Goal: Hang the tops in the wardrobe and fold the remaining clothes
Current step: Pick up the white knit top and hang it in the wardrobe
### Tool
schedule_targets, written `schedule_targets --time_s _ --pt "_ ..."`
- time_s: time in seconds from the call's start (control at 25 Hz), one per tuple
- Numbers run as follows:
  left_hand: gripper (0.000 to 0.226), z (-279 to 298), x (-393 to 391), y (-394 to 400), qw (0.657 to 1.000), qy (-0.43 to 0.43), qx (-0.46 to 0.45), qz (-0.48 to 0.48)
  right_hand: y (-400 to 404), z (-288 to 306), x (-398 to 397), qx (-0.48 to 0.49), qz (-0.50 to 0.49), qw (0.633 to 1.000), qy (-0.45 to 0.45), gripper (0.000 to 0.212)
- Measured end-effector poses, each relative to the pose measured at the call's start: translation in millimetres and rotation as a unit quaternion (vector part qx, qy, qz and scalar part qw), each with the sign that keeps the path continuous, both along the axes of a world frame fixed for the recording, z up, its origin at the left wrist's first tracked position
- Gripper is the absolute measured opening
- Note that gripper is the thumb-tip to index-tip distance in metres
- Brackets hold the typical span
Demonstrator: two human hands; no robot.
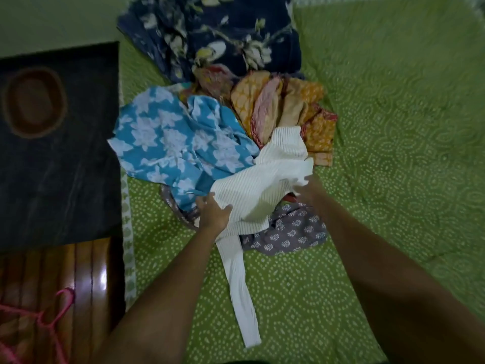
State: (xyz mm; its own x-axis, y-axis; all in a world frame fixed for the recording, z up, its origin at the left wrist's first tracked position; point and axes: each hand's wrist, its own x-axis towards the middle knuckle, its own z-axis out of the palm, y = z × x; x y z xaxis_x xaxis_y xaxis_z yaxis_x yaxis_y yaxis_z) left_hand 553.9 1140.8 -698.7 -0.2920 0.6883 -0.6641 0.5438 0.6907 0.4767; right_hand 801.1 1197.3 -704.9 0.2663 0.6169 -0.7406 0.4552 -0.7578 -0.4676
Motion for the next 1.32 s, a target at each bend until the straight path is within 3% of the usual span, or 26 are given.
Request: schedule_targets --time_s 0.16,0.24,0.36,0.44,0.52,0.6,0.68,0.76,0.84,0.92,1.04,1.12,1.24,1.32 --pt "0.067 -44.9 8.5 17.5 0.996 0.044 0.035 -0.068 47.1 -78.1 20.8 0.029 -0.052 0.998 -0.011 0.102" --pt "0.057 -55.1 4.0 20.1 0.992 0.067 0.052 -0.093 47.3 -84.7 15.5 0.036 -0.014 0.998 -0.048 0.09" --pt "0.025 -48.1 -9.4 23.7 0.984 0.082 0.102 -0.12 28.6 -41.0 -5.8 0.084 0.125 0.98 -0.132 0.041" --pt "0.019 -35.5 -21.6 19.4 0.979 0.104 0.115 -0.133 7.1 -25.5 -12.7 0.091 0.197 0.967 -0.136 0.023" --pt "0.021 -21.6 -40.8 4.7 0.969 0.146 0.096 -0.175 -22.7 -10.3 -19.7 0.07 0.225 0.967 -0.101 0.022" --pt "0.036 -16.8 -66.3 -19.4 0.936 0.218 0.017 -0.277 -53.4 -2.6 -21.5 0.041 0.275 0.957 -0.078 0.019" --pt "0.047 -14.9 -90.3 -45.0 0.892 0.274 -0.058 -0.354 -78.2 1.5 -16.9 -0.032 0.381 0.919 -0.091 0.024" --pt "0.043 -10.1 -101.0 -67.4 0.864 0.293 -0.137 -0.385 -91.4 4.6 -14.1 -0.111 0.466 0.874 -0.082 0.029" --pt "0.042 -10.3 -104.1 -77.5 0.866 0.288 -0.174 -0.371 -92.9 3.1 -11.9 -0.148 0.502 0.848 -0.086 0.031" --pt "0.047 -12.7 -96.6 -76.4 0.862 0.303 -0.181 -0.364 -90.6 -7.5 -10.1 -0.109 0.459 0.874 -0.117 0.029" --pt "0.059 -14.2 -59.2 -61.6 0.889 0.261 -0.004 -0.376 -86.9 -27.7 -16.8 -0.02 0.321 0.941 -0.109 0.035" --pt "0.057 -9.0 -27.1 -54.0 0.898 0.214 0.079 -0.376 -89.2 -40.4 -25.7 -0.037 0.303 0.95 -0.07 0.056" --pt "0.05 -7.1 9.2 -55.9 0.89 0.173 0.104 -0.409 -106.0 -44.2 -38.0 -0.08 0.437 0.887 -0.13 0.08" --pt "0.057 -6.1 18.9 -63.8 0.887 0.163 0.119 -0.415 -116.5 -40.8 -41.0 -0.016 0.501 0.84 -0.211 0.062"
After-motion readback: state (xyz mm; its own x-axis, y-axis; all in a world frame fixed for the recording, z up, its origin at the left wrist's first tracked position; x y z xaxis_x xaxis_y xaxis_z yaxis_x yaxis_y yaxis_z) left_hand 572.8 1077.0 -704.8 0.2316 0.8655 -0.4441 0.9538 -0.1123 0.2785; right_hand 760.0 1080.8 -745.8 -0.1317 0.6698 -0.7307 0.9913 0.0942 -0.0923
